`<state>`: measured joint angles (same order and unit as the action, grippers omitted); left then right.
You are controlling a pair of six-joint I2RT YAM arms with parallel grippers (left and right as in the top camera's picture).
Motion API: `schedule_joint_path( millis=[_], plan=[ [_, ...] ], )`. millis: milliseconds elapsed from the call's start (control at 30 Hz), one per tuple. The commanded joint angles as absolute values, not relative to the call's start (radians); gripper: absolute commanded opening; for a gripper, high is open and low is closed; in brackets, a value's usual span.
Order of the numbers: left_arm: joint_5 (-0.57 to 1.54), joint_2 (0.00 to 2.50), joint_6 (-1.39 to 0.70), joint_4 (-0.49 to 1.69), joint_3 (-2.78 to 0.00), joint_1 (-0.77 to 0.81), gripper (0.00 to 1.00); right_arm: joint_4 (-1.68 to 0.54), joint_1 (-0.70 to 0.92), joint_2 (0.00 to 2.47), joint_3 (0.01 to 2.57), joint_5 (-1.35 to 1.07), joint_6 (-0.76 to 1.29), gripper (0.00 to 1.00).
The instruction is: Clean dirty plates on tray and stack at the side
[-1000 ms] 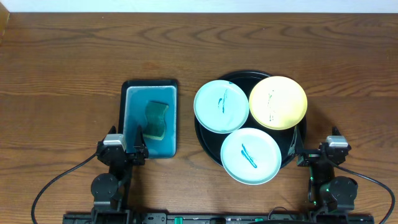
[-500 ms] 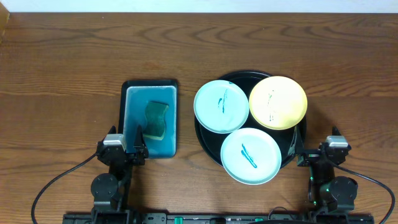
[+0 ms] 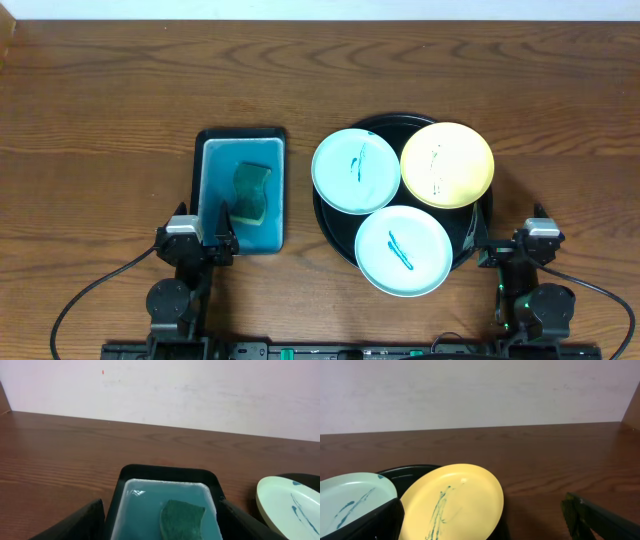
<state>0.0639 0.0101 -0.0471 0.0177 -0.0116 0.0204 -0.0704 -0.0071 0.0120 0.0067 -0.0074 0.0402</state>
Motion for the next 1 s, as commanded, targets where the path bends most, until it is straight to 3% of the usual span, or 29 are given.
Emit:
schedule_joint_path(
  millis=[0, 300, 633, 967],
  plan=[
    [0.07, 0.004, -0.03, 0.055, -0.004, 0.015, 0.73, -0.075, 0.002, 0.009, 0.006, -0.005, 0.028, 0.99],
    [0.071, 0.004, -0.037, 0.036, -0.004, 0.015, 0.73, -0.056, 0.002, 0.009, 0.006, -0.006, 0.029, 0.99],
    [0.07, 0.019, -0.284, 0.068, -0.023, 0.015, 0.73, -0.075, 0.002, 0.009, 0.009, 0.023, 0.134, 0.99],
    [0.07, 0.237, -0.283, 0.135, -0.17, 0.015, 0.73, -0.211, 0.002, 0.076, 0.13, 0.026, 0.206, 0.99]
  ],
)
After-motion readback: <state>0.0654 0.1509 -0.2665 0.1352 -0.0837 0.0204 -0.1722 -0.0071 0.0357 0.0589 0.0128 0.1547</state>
